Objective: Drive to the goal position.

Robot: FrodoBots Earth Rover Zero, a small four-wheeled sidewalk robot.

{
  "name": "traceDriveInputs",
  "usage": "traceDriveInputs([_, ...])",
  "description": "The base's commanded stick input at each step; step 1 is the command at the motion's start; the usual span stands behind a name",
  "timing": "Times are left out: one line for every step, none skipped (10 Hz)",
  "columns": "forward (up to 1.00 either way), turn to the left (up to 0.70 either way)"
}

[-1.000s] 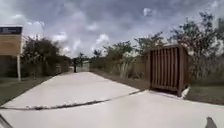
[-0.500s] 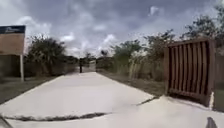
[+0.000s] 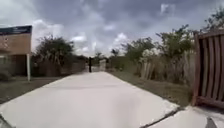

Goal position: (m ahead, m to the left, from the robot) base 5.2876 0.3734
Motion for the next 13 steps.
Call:
traceDriveInputs([0.7,0.03])
traceDriveInputs([0.7,0.0])
traceDriveInputs([0.7,0.0])
traceDriveInputs([0.7,0.12])
traceDriveInputs([0.7,0.24])
traceDriveInputs([0.7,0.35])
traceDriveInputs([0.7,0.14])
traceDriveInputs([0.7,0.0])
traceDriveInputs([0.7,0.0])
traceDriveInputs([0.7,0.0])
traceDriveInputs([0.7,0.0])
traceDriveInputs([0.7,0.0])
traceDriveInputs([0.7,0.0])
